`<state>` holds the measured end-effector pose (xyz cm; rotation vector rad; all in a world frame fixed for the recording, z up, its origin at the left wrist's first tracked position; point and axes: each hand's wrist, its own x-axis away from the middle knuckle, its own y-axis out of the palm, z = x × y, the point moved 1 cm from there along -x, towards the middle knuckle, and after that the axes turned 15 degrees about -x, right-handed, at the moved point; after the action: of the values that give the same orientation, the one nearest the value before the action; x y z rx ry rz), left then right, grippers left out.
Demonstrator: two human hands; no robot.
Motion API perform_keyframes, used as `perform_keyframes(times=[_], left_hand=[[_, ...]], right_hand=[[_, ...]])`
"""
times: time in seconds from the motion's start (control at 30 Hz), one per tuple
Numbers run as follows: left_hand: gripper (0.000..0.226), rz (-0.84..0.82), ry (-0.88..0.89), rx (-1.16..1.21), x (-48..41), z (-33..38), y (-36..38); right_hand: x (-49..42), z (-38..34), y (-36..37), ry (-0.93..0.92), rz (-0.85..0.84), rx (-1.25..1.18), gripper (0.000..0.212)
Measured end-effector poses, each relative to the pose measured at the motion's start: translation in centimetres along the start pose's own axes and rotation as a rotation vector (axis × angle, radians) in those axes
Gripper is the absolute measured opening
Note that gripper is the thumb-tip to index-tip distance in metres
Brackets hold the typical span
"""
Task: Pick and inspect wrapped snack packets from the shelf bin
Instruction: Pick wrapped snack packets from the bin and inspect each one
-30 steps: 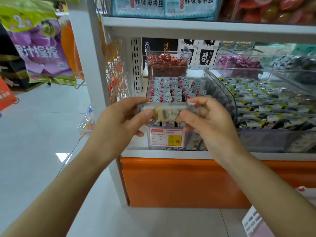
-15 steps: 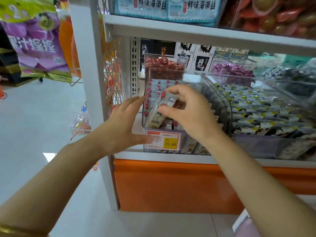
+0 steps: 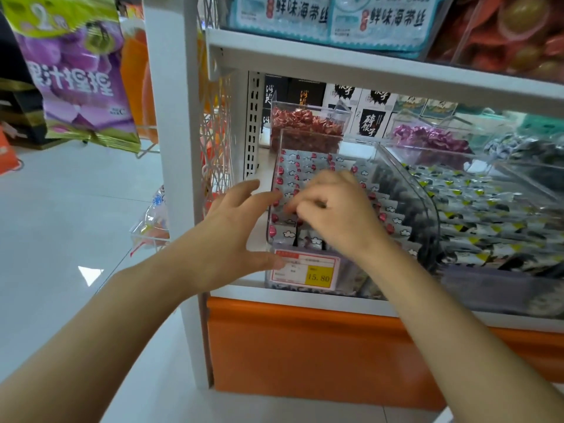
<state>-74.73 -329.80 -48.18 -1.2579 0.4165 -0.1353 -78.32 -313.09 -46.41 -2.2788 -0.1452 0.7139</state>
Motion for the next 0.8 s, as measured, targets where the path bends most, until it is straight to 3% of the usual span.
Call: perform_keyframes(times=[0.1,0.27,0.37,0.6,0.7,0.8], left_hand=[[0.076,0.009,0.013,0.004,-0.2,0.2,-0.2],[0.049,0.031,0.039,-0.049,-0.3,0.3,0.0],[0.044,0.014,0.052,-0.076,-0.1,0.2,0.2],[0.045,0.004,0.032,-0.063,0.4,0.2,0.3],[0.06,0.004,0.026,-0.036,0.4,0.3,0.3],[0.073,0.127,0.005,-0.012,0.4,0.6,0.2]], right_hand=[[-0.9,0.6,-0.6,0.018,0.061,0.03,0.018],[-1.2,0.4,0.7,-0.097,-0.043,0.262,0.018],[-1.3,0.4,1.1,-0.106,-0.048,0.256,0.017],[-0.8,-0.4,-0.8,0.002,0.397,-0.397,0.005],[0.3,-0.3,-1.7,0.02,0.585,-0.563,0.006],[2.1,0.3,-2.1,0.112,0.73,-0.786,0.008]])
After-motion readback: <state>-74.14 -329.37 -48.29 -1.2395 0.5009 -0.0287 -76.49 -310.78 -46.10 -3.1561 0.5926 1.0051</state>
